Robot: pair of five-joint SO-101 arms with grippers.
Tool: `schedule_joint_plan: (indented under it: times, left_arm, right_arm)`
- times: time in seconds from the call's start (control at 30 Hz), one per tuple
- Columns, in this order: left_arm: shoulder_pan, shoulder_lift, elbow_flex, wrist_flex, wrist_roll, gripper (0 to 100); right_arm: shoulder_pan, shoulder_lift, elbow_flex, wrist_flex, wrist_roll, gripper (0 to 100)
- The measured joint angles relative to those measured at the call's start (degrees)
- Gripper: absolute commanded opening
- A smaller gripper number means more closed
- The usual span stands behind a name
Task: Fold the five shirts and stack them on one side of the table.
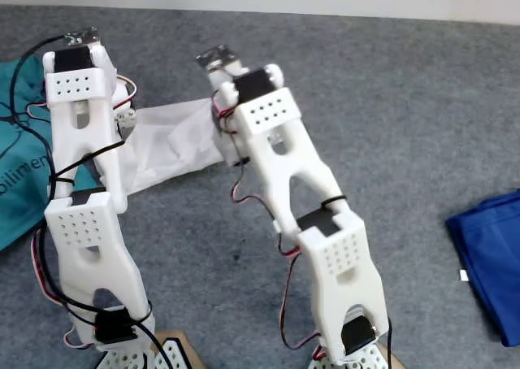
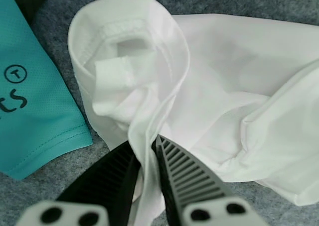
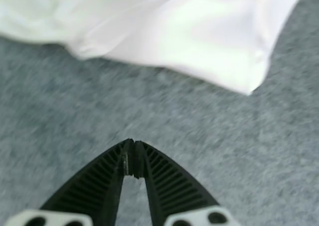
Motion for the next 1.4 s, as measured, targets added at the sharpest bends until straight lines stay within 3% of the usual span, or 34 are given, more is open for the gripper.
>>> schedule_joint_plan:
  times: [0.2, 0.43, 0.7, 1.4]
  left_arm:
    - [0.00, 0.00, 0.00, 0.00, 0.00, 1]
    - [0.00, 0.00, 0.00, 0.00, 0.00, 1]
    - [0.00, 0.00, 0.00, 0.00, 0.00, 1]
    - [0.00, 0.00, 0.00, 0.00, 0.00, 1]
  right_arm:
    - [-1.14, -14.33, 19.60, -7.30, 0.00, 0.9]
    - [-1.14, -24.26, 48.26, -36.84, 1.23, 0.9]
    - [-1.23, -19.43, 50.46, -57.14, 1.23, 0.9]
    - [-3.16, -18.11, 50.55, -66.02, 1.76, 0.9]
